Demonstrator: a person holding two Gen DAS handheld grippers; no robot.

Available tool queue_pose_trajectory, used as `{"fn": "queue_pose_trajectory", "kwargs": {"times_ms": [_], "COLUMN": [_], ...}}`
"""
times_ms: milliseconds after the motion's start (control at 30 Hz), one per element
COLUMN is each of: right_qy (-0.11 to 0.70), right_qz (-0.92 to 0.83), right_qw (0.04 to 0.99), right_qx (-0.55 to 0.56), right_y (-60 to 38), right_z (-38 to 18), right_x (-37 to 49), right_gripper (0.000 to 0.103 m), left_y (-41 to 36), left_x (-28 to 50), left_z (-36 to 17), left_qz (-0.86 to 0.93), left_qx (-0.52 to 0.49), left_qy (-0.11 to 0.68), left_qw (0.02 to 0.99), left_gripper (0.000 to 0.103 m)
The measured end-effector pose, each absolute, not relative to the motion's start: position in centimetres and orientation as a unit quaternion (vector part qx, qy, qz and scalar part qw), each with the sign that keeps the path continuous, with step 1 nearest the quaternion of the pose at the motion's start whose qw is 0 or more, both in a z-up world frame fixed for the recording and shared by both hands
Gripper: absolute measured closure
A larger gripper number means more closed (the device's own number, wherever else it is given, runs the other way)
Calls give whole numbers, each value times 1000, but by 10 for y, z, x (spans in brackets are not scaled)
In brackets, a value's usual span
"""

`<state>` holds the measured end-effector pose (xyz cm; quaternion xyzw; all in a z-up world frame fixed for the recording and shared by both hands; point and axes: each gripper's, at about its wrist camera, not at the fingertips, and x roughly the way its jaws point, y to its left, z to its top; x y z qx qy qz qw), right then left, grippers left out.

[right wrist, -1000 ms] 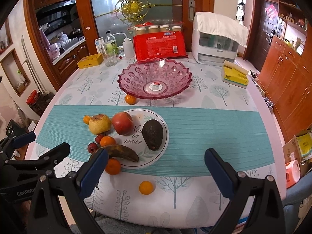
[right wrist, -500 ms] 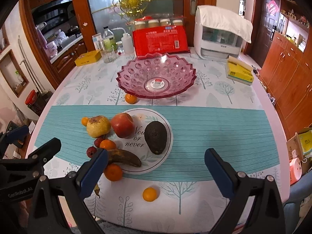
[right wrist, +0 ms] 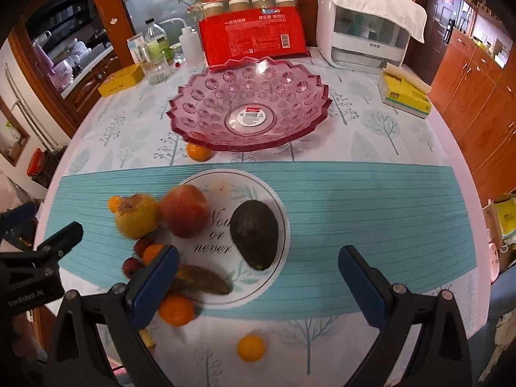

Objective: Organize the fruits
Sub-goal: 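Reach the left tool to the speckled pear while the right tool reaches the avocado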

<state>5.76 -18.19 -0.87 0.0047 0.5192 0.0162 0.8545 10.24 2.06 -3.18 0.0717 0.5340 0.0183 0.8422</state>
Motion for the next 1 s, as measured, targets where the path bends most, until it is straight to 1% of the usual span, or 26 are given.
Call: {"fn": "queue_pose_trajectory", "kwargs": {"times_ms": [300,500,733,800,867,1000], "right_qy": [567,590,608,613,619,628], "right_qz": [3,4,18,20,23,28], "right_qw": [823,806,791,787,782,775], "right_qx": [28,46,62,64,65,64], "right_y": [-187,-191,-194,-194,-194,-193], "right_z": [-51,-72,-89,-94,-100,-108], "right_x": [92,104,115,118,121,125], "right_gripper": [3,4,11,14,19,27], "left_y": [44,40,28,24,23,24], "left_x": [144,155,167,168,169,170], "left_z": [-89,-118,-136,-140,-144,-153], "left_qz": [-15,-47,-69,-76,-80,-91], "left_qx": [42,24,7,4,4,-24], "left_qy": [601,633,651,654,659,672], "left_qw": [798,772,756,753,748,734], "left_gripper": [1,1,1,5,12,18]}}
